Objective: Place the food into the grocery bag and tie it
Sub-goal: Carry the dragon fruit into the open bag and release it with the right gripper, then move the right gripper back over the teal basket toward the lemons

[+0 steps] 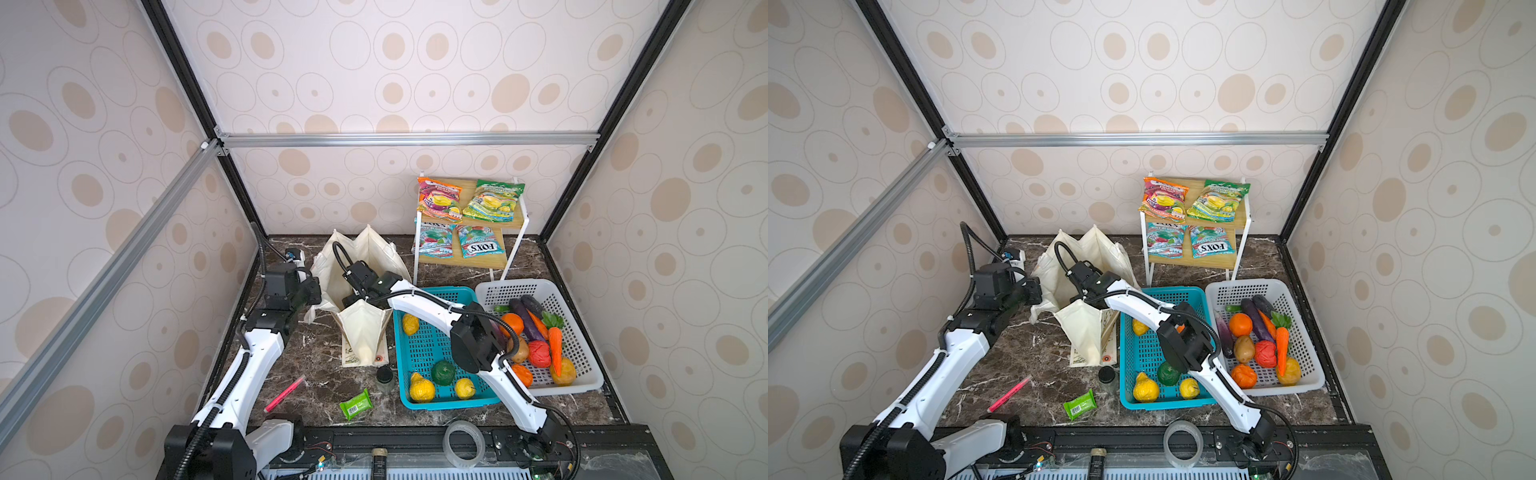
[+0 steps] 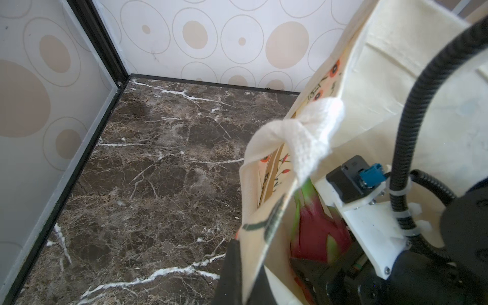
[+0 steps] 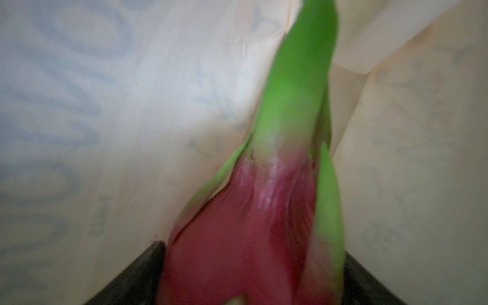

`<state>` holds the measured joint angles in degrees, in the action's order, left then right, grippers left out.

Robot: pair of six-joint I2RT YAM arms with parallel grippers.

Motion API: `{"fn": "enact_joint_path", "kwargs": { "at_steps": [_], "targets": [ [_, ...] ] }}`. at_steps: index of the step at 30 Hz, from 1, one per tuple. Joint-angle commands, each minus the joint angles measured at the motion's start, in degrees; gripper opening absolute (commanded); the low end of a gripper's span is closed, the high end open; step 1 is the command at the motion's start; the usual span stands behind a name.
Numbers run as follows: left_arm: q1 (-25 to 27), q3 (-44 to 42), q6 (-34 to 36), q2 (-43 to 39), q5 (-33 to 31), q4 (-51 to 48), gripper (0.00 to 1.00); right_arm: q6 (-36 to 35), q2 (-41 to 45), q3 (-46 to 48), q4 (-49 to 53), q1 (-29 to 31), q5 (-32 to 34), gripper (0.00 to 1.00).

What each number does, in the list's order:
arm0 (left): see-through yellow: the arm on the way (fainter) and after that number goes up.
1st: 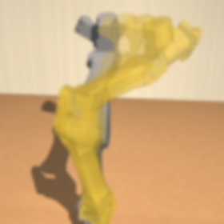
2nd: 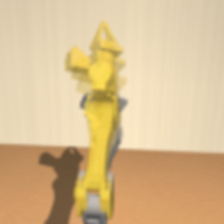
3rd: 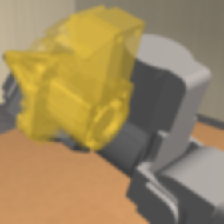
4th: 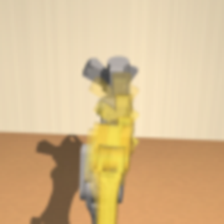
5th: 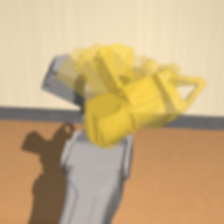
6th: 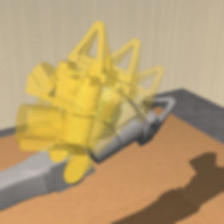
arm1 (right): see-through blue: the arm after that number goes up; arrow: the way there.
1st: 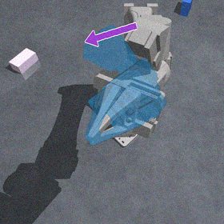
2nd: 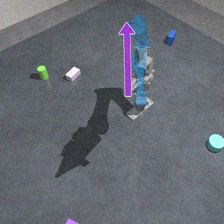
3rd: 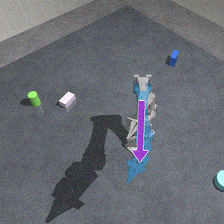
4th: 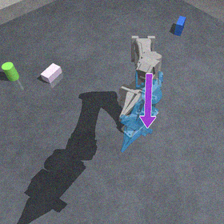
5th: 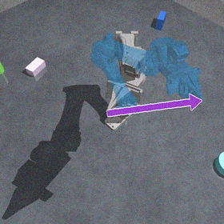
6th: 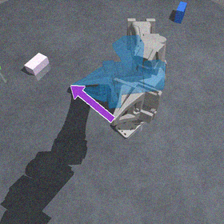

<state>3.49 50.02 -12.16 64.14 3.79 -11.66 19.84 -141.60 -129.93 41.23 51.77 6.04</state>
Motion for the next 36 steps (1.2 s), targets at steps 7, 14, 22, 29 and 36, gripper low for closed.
{"fn": "enact_joint_path", "kwargs": {
  "at_steps": [7, 14, 22, 29, 36],
  "targets": [
    [-0.2, 0.4, 0.2, -1.3, -0.3, 0.5, 0.0, -1.2, 8.8, -2.7, 3.7, 1.2, 1.6, 1.0],
    [-0.1, 0.5, -0.3, -1.0, 0.1, 0.8, 0.0, 2.0, 13.9, -7.0, 7.7, 2.5, 5.9, 1.0],
    [-0.2, 0.3, -0.4, -1.1, -0.1, 0.9, 0.0, 3.5, 27.0, 1.7, 1.9, 4.3, 9.3, 1.0],
    [-0.1, 0.2, -0.4, -0.9, -0.7, 0.9, 0.0, 6.9, 45.5, 24.6, -12.1, 4.7, 10.6, 0.98],
    [-0.1, 0.3, -0.3, -0.9, -1.2, 0.8, 0.0, 8.7, 61.9, 42.7, -18.4, 4.5, 25.2, 1.0]
  ]
}}
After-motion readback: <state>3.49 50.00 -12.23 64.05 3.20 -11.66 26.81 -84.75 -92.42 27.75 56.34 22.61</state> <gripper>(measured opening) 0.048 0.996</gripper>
